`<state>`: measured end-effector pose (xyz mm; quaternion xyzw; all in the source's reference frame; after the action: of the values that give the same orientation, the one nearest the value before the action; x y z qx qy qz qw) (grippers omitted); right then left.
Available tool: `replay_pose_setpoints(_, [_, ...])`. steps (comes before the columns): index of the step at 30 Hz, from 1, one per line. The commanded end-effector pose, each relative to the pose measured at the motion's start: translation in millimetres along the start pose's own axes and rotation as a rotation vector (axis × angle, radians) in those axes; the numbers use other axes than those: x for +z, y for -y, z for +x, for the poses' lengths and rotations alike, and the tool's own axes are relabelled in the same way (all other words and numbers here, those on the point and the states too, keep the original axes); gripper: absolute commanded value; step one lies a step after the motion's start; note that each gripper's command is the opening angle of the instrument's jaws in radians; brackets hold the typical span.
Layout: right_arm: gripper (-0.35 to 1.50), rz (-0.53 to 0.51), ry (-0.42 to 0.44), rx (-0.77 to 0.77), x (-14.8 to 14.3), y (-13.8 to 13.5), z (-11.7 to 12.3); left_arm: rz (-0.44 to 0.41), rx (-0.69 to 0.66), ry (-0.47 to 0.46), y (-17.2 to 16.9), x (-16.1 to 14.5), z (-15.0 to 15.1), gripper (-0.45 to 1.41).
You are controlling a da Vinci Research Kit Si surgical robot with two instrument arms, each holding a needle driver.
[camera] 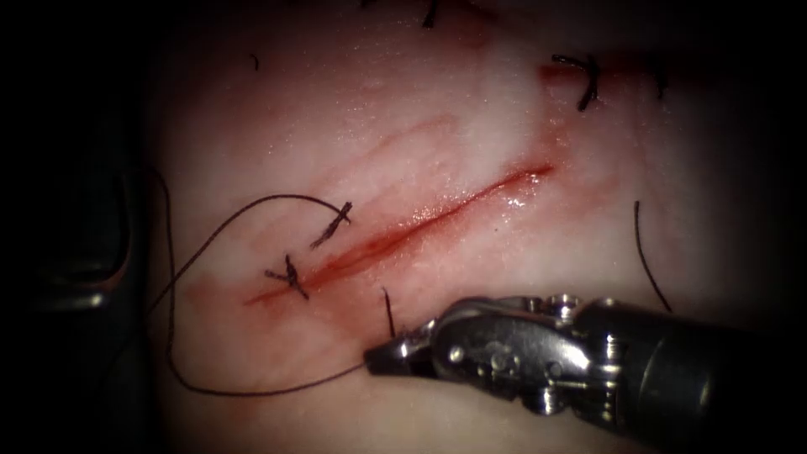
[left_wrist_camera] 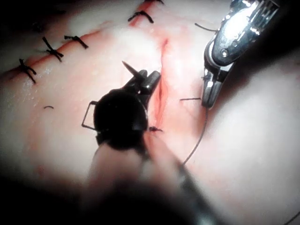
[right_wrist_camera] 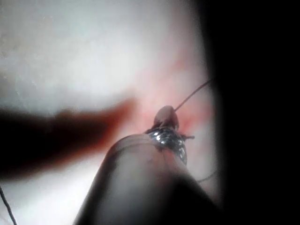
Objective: Wound Closure
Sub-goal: With the right needle driver pull the suture through the wound until only a tail remains.
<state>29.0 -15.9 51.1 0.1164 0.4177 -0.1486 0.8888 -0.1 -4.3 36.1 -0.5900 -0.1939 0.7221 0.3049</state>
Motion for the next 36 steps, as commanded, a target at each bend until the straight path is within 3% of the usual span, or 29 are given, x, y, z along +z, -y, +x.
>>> replay_pose_setpoints(1, [-0.35,0.024,-0.016,0.017,0.7,0.5,1.4,-0.002,0.004,-0.003,0.5,0.7,0.1,-0.35])
replay_pose_setpoints(14, [-0.35,0.330,-0.219,0.200,1.6,7.2,7.7,-0.013,0.005,-0.002,0.3,1.0,0.1,-0.35])
replay_pose_setpoints(18, [-0.35,0.419,-0.339,0.196,2.0,8.1,8.5,-0.013,0.011,-0.002,0.3,0.9,0.1,-0.35])
replay_pose_setpoints(19, [-0.01,0.343,-0.363,0.198,2.0,7.6,8.4,-0.014,0.011,-0.002,0.3,0.9,0.1,-0.35])
replay_pose_setpoints(21, [1.04,0.182,-0.366,0.241,1.6,6.2,8.2,-0.015,0.011,-0.001,0.4,0.8,0.1,-0.35])
replay_pose_setpoints(22, [1.14,0.137,-0.371,0.258,1.2,5.4,8.0,-0.015,0.011,-0.001,0.4,0.8,0.1,-0.35])
replay_pose_setpoints(25, [1.31,-0.036,-0.355,0.243,-2.5,0.3,6.5,-0.020,0.012,-0.001,0.5,0.7,0.1,-0.35])
replay_pose_setpoints(27, [1.33,-0.064,-0.354,0.239,-3.3,-0.6,6.3,-0.021,0.012,0.002,0.5,0.6,0.1,-0.35])
replay_pose_setpoints(29, [1.36,-0.156,-0.366,0.230,-6.3,-4.1,5.3,-0.011,0.019,0.010,0.7,0.4,-0.1,-0.35])
replay_pose_setpoints(36, [1.28,-0.153,-0.391,0.241,-7.3,-6.3,2.4,0.067,0.049,0.044,1.7,-0.9,-0.2,-0.35])
